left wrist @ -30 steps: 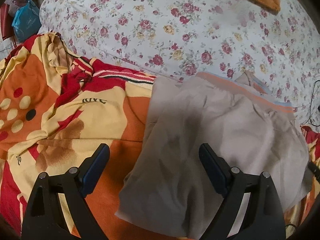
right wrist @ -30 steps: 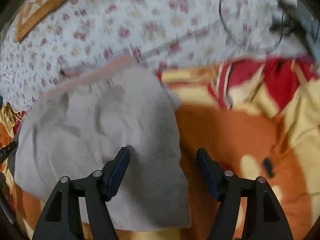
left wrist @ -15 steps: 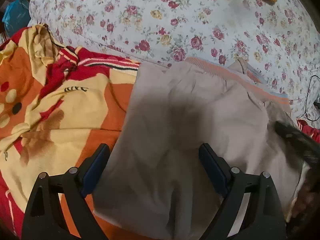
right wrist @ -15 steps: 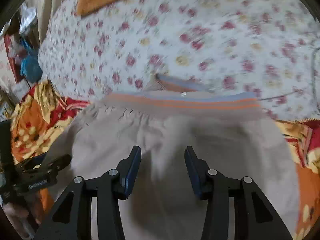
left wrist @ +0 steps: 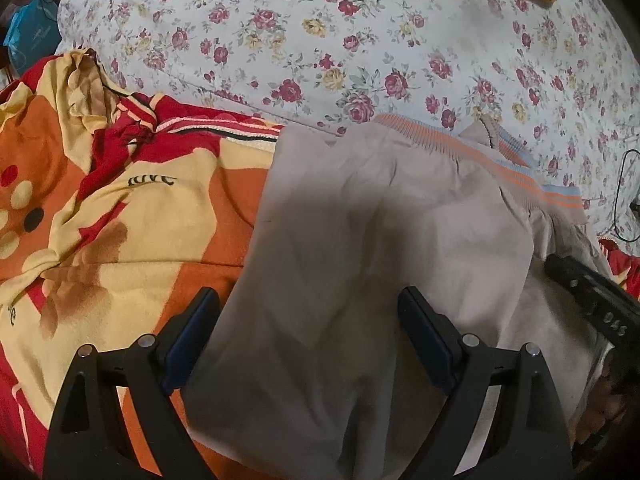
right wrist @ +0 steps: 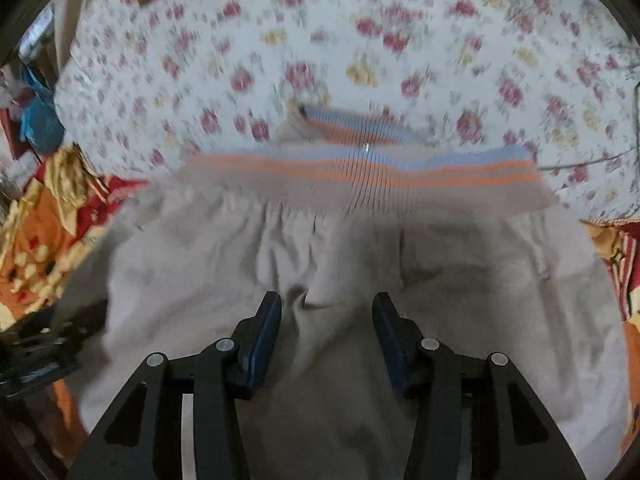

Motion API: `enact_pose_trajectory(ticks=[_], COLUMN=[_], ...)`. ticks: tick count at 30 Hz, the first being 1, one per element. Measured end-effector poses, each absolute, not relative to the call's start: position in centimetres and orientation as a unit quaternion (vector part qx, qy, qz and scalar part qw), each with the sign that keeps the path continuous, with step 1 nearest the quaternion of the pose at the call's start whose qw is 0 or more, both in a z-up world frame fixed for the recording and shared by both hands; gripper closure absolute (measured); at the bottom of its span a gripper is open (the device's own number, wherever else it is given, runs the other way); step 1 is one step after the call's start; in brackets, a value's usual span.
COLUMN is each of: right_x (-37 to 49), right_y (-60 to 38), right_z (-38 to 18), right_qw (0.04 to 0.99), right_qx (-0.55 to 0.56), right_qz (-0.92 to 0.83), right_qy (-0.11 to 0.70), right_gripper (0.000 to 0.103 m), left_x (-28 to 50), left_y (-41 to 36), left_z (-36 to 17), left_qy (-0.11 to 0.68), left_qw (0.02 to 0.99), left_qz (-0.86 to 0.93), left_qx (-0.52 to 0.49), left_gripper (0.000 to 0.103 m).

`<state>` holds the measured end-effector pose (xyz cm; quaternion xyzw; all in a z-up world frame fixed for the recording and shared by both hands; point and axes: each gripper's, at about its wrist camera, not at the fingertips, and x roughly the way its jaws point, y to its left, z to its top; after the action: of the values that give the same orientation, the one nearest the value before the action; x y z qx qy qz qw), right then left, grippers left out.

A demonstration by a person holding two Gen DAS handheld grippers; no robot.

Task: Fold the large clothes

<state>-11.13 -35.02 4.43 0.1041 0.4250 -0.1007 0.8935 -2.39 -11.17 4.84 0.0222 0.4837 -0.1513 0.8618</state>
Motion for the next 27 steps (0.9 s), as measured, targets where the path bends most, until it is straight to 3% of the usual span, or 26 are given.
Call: enact_pose_trajectory(ticks=[16,22,27], right_x=[-6.7,-9.8,-15.1], right_y=[-36.7,-36.4,-36.2], right_z=[1.0,3.4,3.9], right_qw=[0.869,0.872,0.882], right_qx=[0.099,0.115,0.124], right_qz=[-0.134,-0.112,-0.090], right_qy=[0.466,0.463,0.446], right_gripper=[0.051,0.050,0.035], left_x=[-1.5,-0.3,-0.1], left_y=[-11.2,-8.4,-8.1], left_z=[4.3,4.8,4.7], left_qy=[0.501,0.516,0.518], left_qw=[0.850,0.833,0.831], left_qz=[-0.165,-0.182,-0.184], left_qx=[0.004,-0.083,-0.087], left_gripper=[0.011,0.011,0.010])
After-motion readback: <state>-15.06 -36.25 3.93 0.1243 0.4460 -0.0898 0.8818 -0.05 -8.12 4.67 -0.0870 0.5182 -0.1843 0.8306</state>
